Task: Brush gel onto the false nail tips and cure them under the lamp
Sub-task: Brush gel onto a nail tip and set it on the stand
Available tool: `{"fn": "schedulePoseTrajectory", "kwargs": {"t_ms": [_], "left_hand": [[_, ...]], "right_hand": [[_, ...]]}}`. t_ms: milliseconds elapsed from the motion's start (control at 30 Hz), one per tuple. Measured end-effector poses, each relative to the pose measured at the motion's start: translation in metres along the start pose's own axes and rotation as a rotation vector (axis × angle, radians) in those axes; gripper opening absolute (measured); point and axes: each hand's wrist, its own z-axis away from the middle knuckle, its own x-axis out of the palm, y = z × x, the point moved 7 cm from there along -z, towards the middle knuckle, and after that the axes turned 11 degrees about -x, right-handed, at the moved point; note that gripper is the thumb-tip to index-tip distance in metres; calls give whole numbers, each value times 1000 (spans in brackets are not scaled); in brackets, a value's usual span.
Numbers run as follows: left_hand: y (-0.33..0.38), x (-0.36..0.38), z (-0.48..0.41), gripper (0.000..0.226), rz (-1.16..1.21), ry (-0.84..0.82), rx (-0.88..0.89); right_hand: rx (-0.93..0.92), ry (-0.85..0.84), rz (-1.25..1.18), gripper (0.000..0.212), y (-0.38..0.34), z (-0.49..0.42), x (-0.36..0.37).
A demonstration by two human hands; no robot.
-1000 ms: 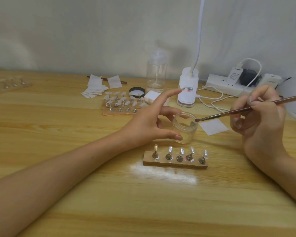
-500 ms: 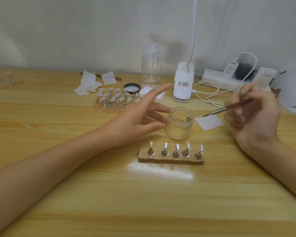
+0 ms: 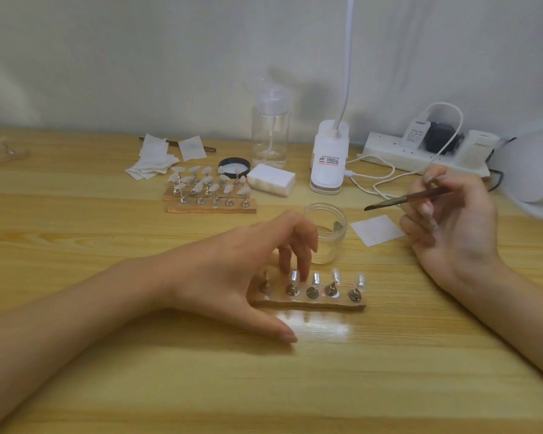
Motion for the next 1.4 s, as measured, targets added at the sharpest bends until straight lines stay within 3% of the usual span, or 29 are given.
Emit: {"fn": "schedulePoseTrajectory", "kwargs": {"t_ms": [167, 367, 567, 933, 1167, 1400], "left_hand": [[-1, 1, -3, 64, 29, 116, -76], [4, 3, 0, 74, 58, 293, -50], [5, 1, 0, 86, 56, 329, -41], [-5, 2, -4, 95, 249, 244, -126], [-8, 4, -5, 103, 223, 188, -127], [-12, 0, -9, 105, 164, -16, -148]], "right_hand": [[31, 27, -27, 27, 2, -1, -2], [49, 43, -39, 29, 4, -1, -4], [53, 30, -49, 30, 5, -2, -3], [79, 31, -76, 30, 7, -2, -3], [90, 38, -84, 30, 9, -3, -4], [81, 46, -79, 28, 7, -3, -5]]}}
